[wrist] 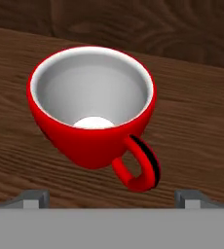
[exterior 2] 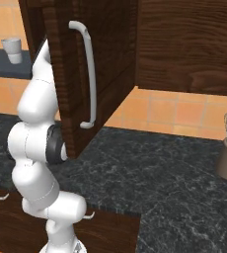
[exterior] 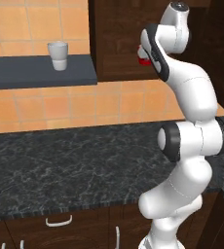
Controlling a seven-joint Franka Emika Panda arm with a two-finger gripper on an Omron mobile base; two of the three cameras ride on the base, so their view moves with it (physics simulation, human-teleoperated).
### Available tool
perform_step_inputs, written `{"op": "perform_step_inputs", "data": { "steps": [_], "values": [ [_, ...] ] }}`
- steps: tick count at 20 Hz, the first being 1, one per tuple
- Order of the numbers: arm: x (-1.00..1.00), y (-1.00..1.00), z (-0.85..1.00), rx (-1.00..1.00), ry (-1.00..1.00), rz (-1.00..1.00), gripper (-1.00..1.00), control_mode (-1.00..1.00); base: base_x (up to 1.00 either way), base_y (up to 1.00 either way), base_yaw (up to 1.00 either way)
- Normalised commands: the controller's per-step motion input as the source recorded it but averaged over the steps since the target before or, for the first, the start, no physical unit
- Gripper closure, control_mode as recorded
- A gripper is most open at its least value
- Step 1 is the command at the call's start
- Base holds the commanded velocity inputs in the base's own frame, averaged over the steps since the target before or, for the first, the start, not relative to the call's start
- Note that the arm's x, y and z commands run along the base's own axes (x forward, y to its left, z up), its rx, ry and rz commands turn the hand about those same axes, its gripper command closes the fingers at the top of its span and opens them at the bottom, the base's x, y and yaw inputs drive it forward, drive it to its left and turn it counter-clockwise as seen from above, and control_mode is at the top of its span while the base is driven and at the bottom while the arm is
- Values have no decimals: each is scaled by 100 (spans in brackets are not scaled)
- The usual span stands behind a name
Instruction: Gather all objects into one cabinet and sort the glasses and bowls to opposite sides.
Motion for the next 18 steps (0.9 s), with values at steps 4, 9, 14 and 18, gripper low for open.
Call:
{"op": "perform_step_inputs", "data": {
  "steps": [4, 9, 14, 18],
  "values": [
    [42, -11, 0, 0, 0, 6, -100, -100, 0, 0, 0],
    [20, -23, 0, 0, 0, 3, -100, -100, 0, 0, 0],
    [17, -6, 0, 0, 0, 6, -100, -100, 0, 0, 0],
    [15, 0, 0, 0, 0, 14, -100, -100, 0, 0, 0]
  ]
}}
